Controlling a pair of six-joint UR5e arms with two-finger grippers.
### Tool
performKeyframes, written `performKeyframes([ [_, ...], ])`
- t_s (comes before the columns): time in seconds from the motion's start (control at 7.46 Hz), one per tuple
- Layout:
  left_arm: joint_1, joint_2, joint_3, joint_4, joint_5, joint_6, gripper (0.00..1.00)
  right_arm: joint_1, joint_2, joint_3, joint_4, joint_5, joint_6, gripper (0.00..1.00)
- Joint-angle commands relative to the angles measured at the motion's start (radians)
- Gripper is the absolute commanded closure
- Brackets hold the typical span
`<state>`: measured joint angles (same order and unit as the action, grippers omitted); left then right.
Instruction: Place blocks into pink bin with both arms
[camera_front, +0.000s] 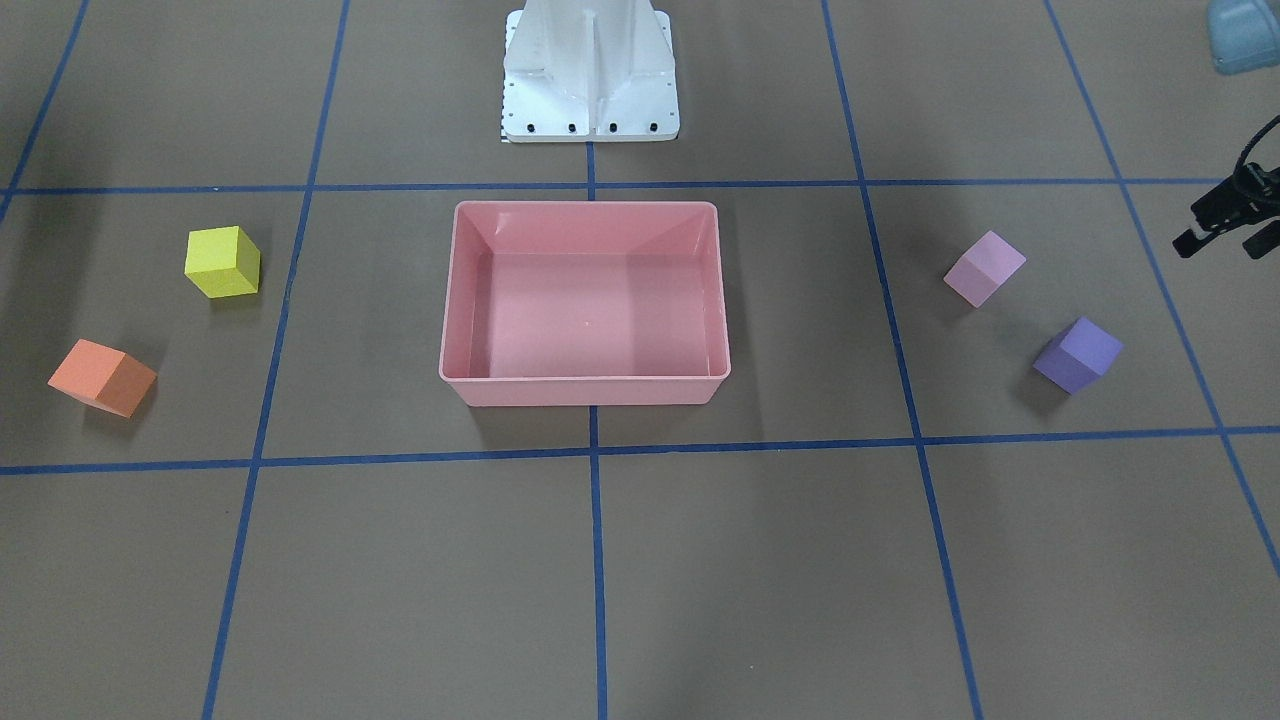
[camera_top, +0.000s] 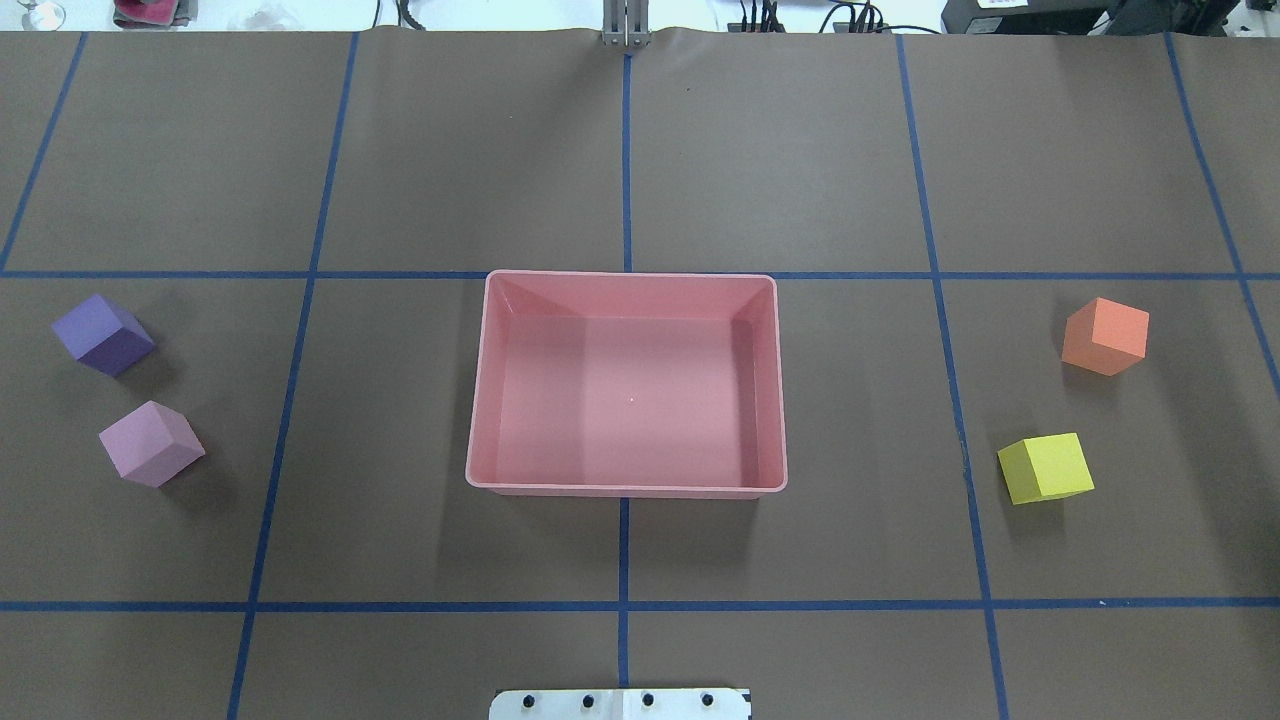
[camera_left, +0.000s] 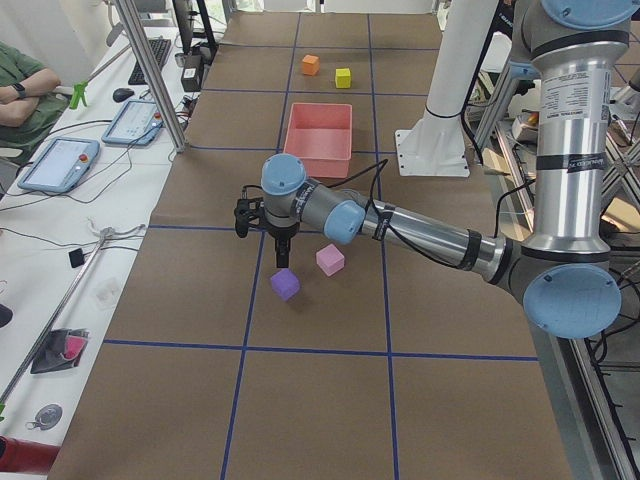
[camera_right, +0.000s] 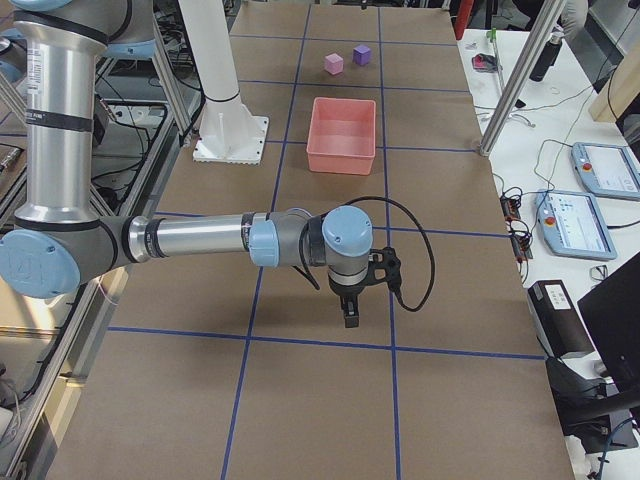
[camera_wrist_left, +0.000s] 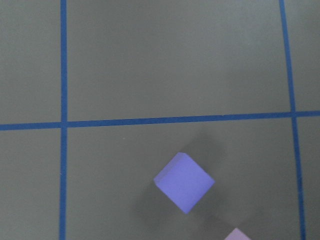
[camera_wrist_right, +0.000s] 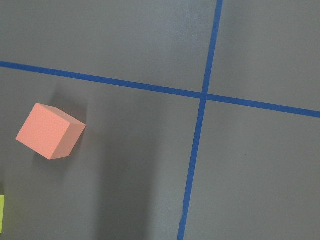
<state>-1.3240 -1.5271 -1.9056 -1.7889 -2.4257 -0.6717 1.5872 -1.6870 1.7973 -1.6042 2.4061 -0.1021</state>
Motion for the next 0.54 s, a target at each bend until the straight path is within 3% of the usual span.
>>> performKeyframes([
  [0.0,0.180,0.001,-0.074,-0.040,0.154,-0.359,0.00,-0.001,-0.008,-0.006,0.004,-0.002,-0.002,0.00],
  [0.13,0.284,0.004,-0.101,-0.038,0.274,-0.497,0.00,-0.001,-0.008,-0.006,0.006,-0.002,-0.004,0.00],
  [0.4,0.408,0.012,-0.099,-0.041,0.397,-0.696,0.00,-0.001,-0.008,0.003,0.006,0.001,-0.001,0.00],
])
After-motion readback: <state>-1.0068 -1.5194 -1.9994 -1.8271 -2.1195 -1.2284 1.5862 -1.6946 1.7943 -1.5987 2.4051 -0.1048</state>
